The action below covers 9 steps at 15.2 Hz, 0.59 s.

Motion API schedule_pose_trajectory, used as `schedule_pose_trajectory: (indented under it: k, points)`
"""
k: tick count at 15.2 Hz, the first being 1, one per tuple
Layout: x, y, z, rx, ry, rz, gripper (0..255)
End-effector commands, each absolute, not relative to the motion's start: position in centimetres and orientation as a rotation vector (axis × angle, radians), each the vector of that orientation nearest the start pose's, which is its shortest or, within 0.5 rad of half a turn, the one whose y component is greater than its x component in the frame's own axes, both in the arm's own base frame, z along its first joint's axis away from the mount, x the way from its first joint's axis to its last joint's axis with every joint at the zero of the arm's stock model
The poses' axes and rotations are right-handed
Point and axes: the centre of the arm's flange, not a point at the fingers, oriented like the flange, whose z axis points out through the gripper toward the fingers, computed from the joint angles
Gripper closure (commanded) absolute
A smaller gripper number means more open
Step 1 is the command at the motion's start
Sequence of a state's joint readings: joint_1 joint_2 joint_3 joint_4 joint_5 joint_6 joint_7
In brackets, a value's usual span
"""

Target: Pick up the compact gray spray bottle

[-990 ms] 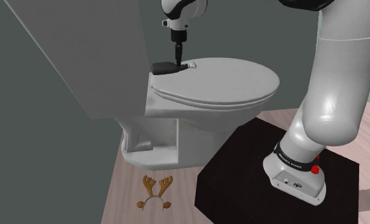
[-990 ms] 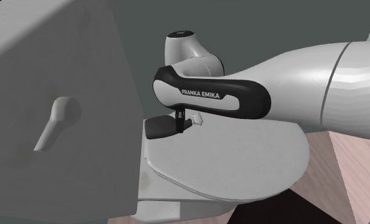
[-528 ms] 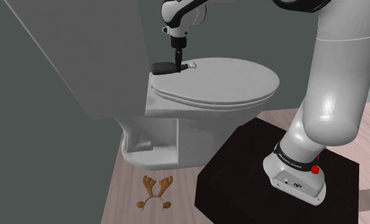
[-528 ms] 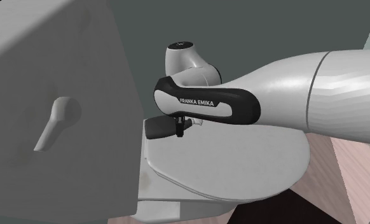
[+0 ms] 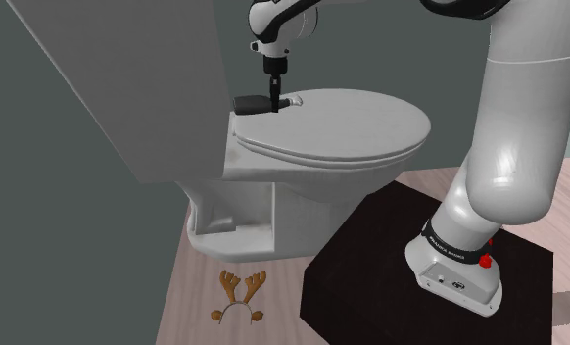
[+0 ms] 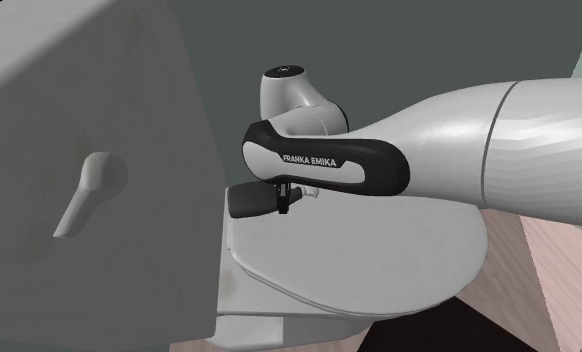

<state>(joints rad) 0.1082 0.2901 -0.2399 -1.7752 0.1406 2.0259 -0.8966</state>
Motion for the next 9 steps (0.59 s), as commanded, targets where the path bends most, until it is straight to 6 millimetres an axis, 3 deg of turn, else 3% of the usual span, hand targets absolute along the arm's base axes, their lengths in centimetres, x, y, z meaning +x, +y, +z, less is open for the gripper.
schedule_pose_trajectory:
  k: [1,9]
  points:
    - [62.7,-6.4,39.7,-2.885,-1.070,-0.003,255]
    - [62.7,-6.4,43.4,-2.885,-1.070,-0.003,255]
